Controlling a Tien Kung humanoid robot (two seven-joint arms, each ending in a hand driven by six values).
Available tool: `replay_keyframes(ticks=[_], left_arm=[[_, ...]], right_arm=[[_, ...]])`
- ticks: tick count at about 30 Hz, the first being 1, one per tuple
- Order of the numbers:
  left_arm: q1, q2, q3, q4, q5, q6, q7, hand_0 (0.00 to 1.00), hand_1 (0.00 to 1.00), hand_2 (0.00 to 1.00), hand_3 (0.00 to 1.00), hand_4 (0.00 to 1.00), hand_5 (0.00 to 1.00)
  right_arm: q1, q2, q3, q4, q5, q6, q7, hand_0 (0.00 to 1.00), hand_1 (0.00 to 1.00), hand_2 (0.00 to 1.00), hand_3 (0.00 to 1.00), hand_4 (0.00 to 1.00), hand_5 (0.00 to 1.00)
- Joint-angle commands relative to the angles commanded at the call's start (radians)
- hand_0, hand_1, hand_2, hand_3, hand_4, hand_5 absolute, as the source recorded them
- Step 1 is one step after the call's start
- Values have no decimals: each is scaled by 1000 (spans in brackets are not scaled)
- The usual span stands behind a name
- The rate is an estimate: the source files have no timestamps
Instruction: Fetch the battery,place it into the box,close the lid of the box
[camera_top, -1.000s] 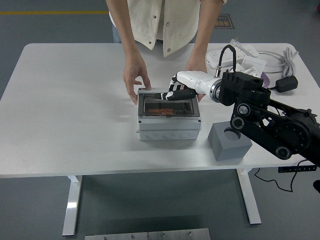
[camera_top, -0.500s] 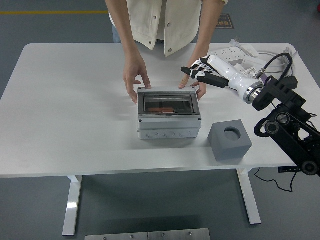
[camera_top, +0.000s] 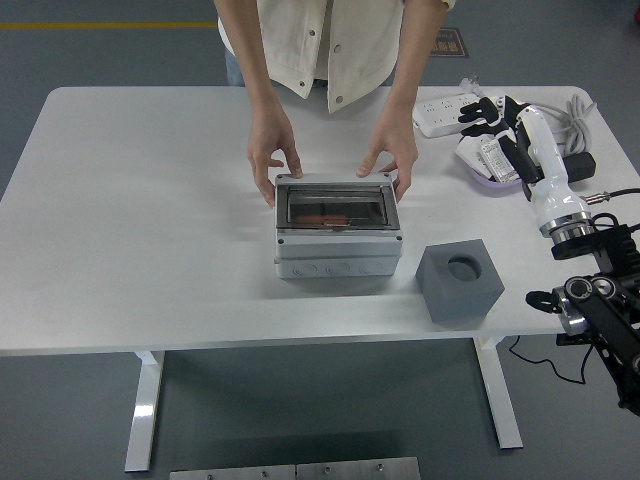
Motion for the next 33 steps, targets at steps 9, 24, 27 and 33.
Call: replay_keyframes(ticks=[9,24,27,33], left_arm=[[11,2,-22,0,13,-5,3,642,724,659,627,674,404],[27,7,-71,0,59,-16,18,642,723,661,627,676,407],[31,6,-85,0,71,-16,21,642,723,659,627,677,408],[33,7,-91,0,75,-16,20,642,722,660,627,677,409]], right_arm=[[-46,29,29,-55,198,57,56,513,464,493,470,945,884],[-95,23,53,-20,173,90,22,537,480,515,501,948,885],[-103,26,53,-9,161,89,20,537,483,521,505,952,892],[-109,28,52,6,139,89,12,537,482,521,511,952,893]])
